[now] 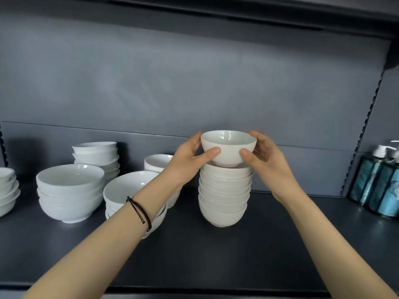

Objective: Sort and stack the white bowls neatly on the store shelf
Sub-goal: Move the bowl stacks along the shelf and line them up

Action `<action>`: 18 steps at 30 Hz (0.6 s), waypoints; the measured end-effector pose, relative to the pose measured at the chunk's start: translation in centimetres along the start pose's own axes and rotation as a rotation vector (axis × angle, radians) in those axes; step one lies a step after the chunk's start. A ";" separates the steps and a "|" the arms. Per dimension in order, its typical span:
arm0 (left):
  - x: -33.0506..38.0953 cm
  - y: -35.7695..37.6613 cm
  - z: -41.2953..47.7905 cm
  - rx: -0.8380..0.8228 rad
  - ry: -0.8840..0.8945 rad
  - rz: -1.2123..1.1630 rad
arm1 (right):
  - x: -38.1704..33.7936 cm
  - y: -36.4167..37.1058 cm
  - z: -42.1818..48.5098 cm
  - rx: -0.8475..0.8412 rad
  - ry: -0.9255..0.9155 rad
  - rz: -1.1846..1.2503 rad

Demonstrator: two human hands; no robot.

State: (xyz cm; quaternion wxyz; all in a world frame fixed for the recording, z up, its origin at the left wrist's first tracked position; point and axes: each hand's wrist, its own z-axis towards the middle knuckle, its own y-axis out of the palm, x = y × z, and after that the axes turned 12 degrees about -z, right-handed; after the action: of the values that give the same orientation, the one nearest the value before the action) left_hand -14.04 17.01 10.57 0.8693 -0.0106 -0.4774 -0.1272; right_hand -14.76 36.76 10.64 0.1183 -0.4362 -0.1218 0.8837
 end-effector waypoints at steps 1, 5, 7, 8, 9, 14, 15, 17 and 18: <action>-0.5 -0.1 0.1 -0.002 -0.007 0.021 | 0.7 -0.2 0.1 -0.015 0.009 -0.029; -2.0 0.0 0.0 -0.009 -0.044 0.076 | 2.3 -0.5 -0.1 -0.069 0.068 -0.042; -2.3 0.1 -0.2 -0.007 -0.067 0.067 | 3.0 -0.4 -0.4 -0.088 0.088 -0.011; -2.2 0.2 -0.4 -0.001 -0.072 0.046 | 3.3 -0.3 -0.6 -0.093 0.092 -0.004; -2.3 0.1 -0.5 0.004 -0.069 0.025 | 3.6 -0.2 -0.7 -0.098 0.099 0.005; -3.1 0.3 -1.1 0.086 -0.108 0.017 | 4.3 0.4 -1.5 -0.119 0.097 0.066; -3.5 0.2 -1.2 0.095 -0.115 0.012 | 4.2 0.5 -1.6 -0.126 0.097 0.094; -4.0 0.3 -1.4 0.071 -0.098 -0.046 | 4.2 0.8 -2.0 -0.142 0.092 0.134; -4.1 0.4 -1.5 0.058 -0.079 -0.061 | 4.2 1.0 -2.1 -0.147 0.088 0.136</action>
State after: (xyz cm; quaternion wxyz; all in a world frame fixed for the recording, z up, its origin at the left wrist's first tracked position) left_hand -14.83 18.02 6.43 0.8454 0.0243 -0.5152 -0.1393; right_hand -15.71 37.39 5.95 0.0310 -0.4895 -0.1514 0.8582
